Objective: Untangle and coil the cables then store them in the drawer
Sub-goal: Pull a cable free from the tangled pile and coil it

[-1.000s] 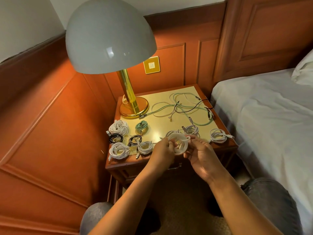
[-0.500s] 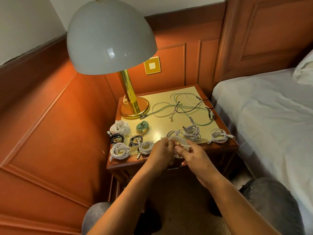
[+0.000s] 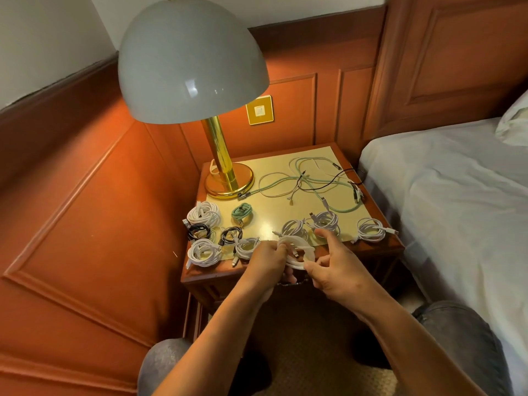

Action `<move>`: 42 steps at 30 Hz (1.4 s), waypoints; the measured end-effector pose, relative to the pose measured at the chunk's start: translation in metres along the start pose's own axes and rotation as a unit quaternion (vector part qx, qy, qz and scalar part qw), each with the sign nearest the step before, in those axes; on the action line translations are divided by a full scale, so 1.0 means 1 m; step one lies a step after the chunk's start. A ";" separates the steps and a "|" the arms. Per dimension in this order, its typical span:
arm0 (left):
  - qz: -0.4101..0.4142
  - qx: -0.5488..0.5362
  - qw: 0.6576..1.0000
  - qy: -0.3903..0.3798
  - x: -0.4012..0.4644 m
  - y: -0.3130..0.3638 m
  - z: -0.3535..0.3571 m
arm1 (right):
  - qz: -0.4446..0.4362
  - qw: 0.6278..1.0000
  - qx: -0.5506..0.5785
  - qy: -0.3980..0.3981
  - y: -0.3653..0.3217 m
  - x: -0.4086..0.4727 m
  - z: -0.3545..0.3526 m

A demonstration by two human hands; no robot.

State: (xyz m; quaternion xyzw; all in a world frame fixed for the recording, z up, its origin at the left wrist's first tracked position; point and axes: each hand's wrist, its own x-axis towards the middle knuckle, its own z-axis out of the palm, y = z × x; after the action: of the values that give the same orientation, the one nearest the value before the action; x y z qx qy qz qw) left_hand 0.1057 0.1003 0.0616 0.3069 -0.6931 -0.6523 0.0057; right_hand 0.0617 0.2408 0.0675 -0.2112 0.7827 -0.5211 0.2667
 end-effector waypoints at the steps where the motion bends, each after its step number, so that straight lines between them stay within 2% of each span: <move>1: -0.013 -0.025 1.000 -0.009 0.000 0.001 0.001 | -0.004 1.000 -0.003 -0.009 -0.002 -0.002 -0.003; 3: -0.031 -0.056 0.998 -0.022 0.001 0.004 0.000 | -0.002 0.999 0.031 -0.028 -0.006 -0.006 -0.008; 7: -0.026 -0.059 0.997 -0.038 0.003 0.008 -0.005 | 0.008 0.982 0.179 -0.053 -0.001 -0.008 -0.025; 9: -0.002 -0.045 0.998 -0.043 0.002 0.007 -0.006 | 0.004 0.983 0.181 -0.037 0.007 -0.005 -0.031; 12: 0.017 -0.064 0.995 -0.071 -0.001 0.004 -0.004 | -0.004 0.986 0.164 0.040 0.020 0.001 -0.029; 16: 0.048 -0.066 0.994 -0.073 -0.001 0.006 0.002 | -0.022 0.964 0.198 0.178 0.023 0.013 -0.010; 19: 0.076 -0.069 0.993 -0.055 -0.002 0.009 0.005 | -0.034 0.947 0.241 0.212 0.018 0.020 0.005; 23: 0.099 -0.090 0.990 -0.053 -0.003 0.007 0.004 | -0.020 0.945 0.281 0.168 0.014 0.027 0.016; 26: 0.099 -0.086 0.990 -0.047 -0.003 0.002 0.003 | 0.006 0.927 0.353 0.125 0.009 0.029 0.018; 29: 0.091 -0.064 0.993 -0.028 -0.002 -0.003 0.001 | 0.024 0.917 0.381 0.117 0.005 0.029 0.013; 36: 0.098 -0.020 0.995 0.014 0.005 -0.010 -0.007 | 0.043 0.943 0.320 0.085 0.008 0.037 0.009; 42: 0.129 -0.009 0.990 0.061 0.014 -0.013 -0.020 | 0.012 0.966 0.237 0.105 0.002 0.056 0.015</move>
State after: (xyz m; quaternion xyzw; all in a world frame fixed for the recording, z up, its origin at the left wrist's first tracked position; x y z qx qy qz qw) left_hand 0.1075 0.0766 0.0472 0.2537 -0.7192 -0.6326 0.1352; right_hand 0.0279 0.1971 0.0498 -0.0769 0.6628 -0.7078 0.2319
